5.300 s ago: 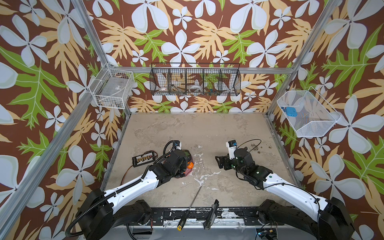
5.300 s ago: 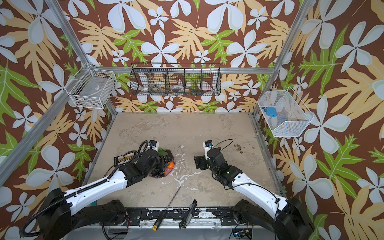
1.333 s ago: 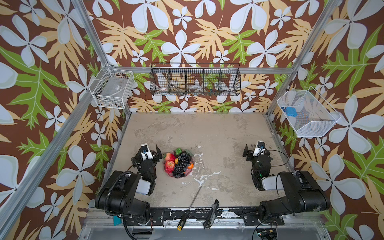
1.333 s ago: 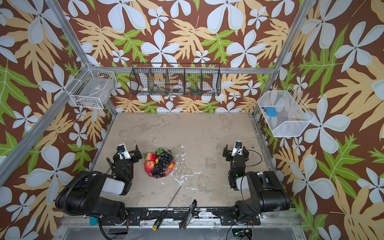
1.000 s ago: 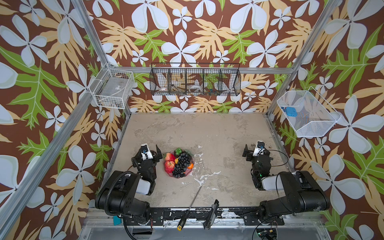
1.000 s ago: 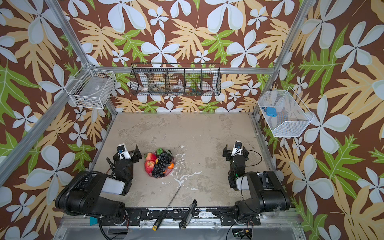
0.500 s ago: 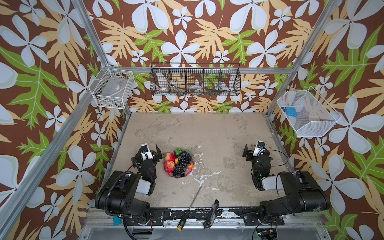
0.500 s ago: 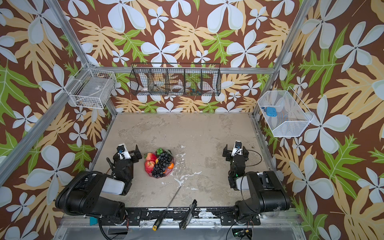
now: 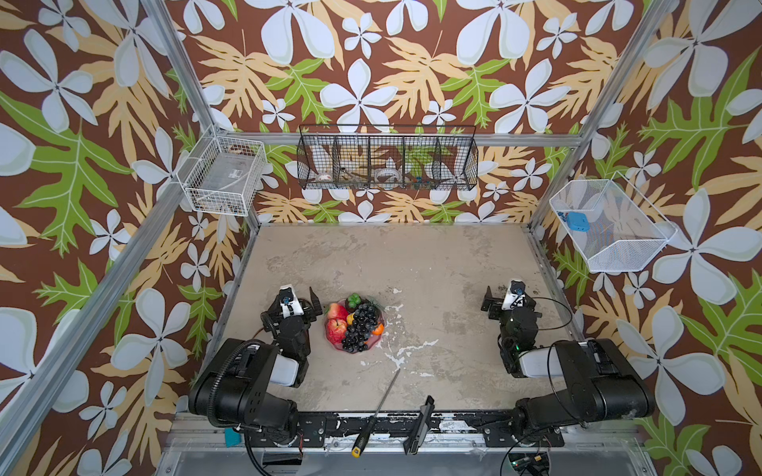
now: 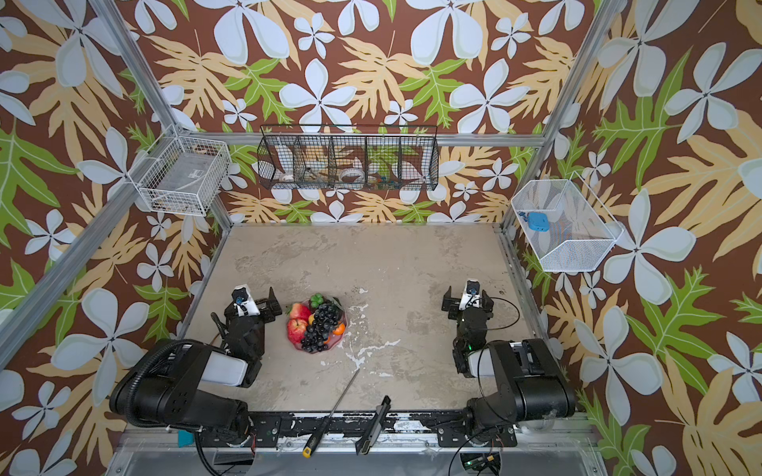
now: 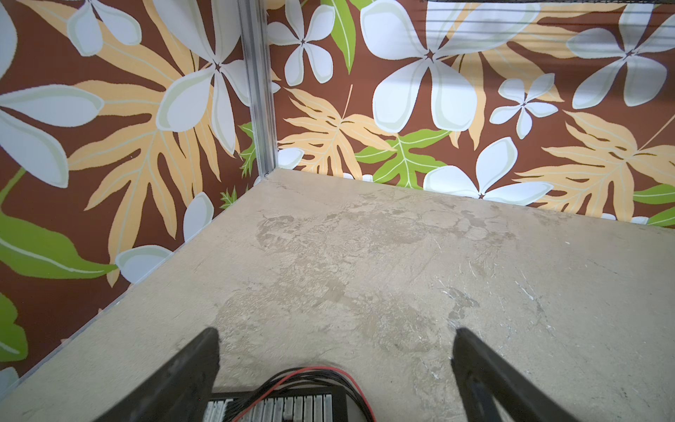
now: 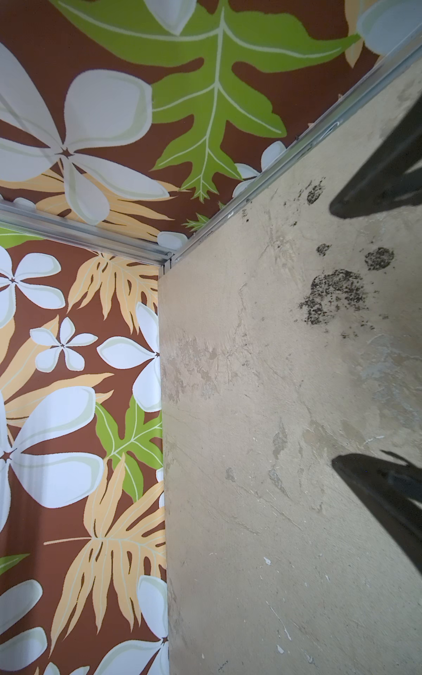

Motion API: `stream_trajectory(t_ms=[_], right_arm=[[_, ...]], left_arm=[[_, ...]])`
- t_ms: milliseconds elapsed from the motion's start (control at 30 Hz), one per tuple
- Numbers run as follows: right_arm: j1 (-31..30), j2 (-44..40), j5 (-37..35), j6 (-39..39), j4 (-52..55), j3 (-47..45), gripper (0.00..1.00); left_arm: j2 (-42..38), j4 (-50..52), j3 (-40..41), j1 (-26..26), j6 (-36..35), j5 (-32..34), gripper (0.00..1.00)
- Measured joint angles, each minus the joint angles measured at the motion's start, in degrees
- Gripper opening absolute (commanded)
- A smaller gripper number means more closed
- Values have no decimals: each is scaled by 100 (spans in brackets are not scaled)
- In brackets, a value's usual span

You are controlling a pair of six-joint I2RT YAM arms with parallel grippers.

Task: Arrange fruit in a fruit bowl
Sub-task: Reset both arms

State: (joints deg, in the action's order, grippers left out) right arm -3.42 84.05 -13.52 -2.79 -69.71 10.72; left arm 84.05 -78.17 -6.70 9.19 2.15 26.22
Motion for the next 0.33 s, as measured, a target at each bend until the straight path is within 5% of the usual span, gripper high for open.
stream_trajectory(t_ms=[333], right_arm=[[0, 17, 0, 0, 52, 37, 100]], left_arm=[[0, -2, 0, 0, 0, 2, 100]])
